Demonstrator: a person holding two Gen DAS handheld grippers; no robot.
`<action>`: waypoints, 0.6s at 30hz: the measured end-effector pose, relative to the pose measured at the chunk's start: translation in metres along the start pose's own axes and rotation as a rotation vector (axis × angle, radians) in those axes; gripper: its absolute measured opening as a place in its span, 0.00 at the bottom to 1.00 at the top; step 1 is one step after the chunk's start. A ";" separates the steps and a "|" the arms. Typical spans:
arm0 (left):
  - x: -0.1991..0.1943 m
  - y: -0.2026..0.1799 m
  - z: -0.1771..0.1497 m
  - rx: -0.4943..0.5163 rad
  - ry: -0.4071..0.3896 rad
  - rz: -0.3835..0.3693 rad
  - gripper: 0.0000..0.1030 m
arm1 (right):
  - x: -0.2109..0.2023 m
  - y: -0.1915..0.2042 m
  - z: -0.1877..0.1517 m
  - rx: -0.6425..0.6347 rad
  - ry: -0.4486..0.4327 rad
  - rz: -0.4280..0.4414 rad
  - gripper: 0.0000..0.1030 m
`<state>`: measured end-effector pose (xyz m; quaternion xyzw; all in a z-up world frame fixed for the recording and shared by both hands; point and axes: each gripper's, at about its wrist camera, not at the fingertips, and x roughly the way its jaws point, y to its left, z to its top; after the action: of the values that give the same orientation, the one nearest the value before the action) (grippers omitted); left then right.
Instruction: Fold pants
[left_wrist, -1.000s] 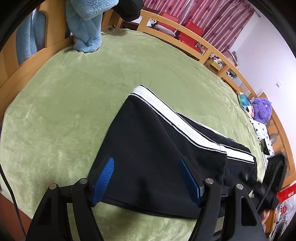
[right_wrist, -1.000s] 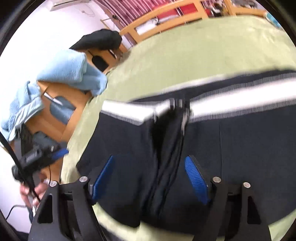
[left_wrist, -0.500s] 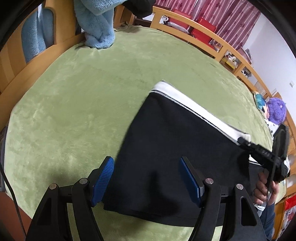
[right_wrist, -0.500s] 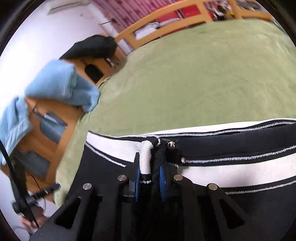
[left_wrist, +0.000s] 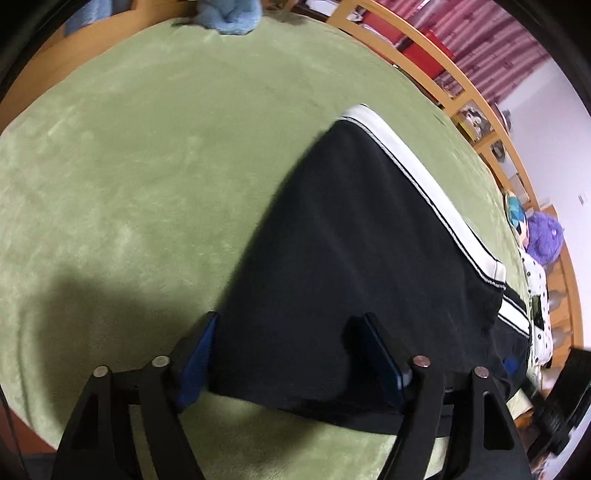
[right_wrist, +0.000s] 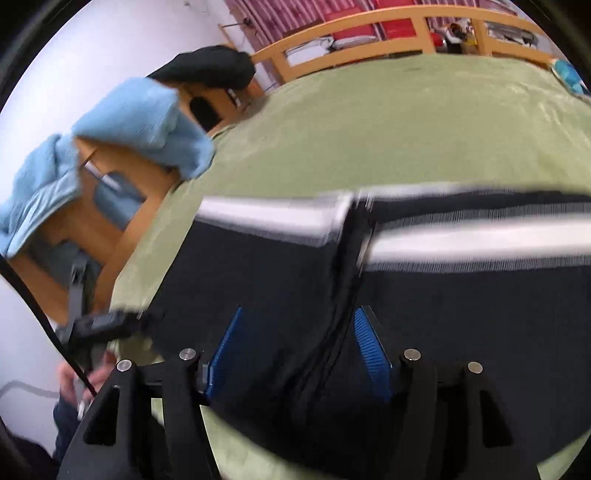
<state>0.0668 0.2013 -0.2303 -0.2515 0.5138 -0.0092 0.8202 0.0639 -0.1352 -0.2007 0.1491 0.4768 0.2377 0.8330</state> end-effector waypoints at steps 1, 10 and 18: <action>0.004 -0.001 0.000 -0.002 0.002 -0.008 0.76 | 0.006 -0.003 -0.012 0.005 0.016 0.011 0.60; -0.011 -0.015 -0.003 0.023 -0.090 0.046 0.37 | 0.040 -0.002 -0.037 0.004 0.026 -0.080 0.60; -0.043 -0.047 -0.004 0.142 -0.202 0.074 0.18 | 0.037 -0.003 -0.037 0.020 0.006 -0.092 0.59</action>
<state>0.0549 0.1700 -0.1759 -0.1733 0.4353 0.0101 0.8834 0.0485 -0.1172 -0.2471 0.1348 0.4881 0.1949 0.8400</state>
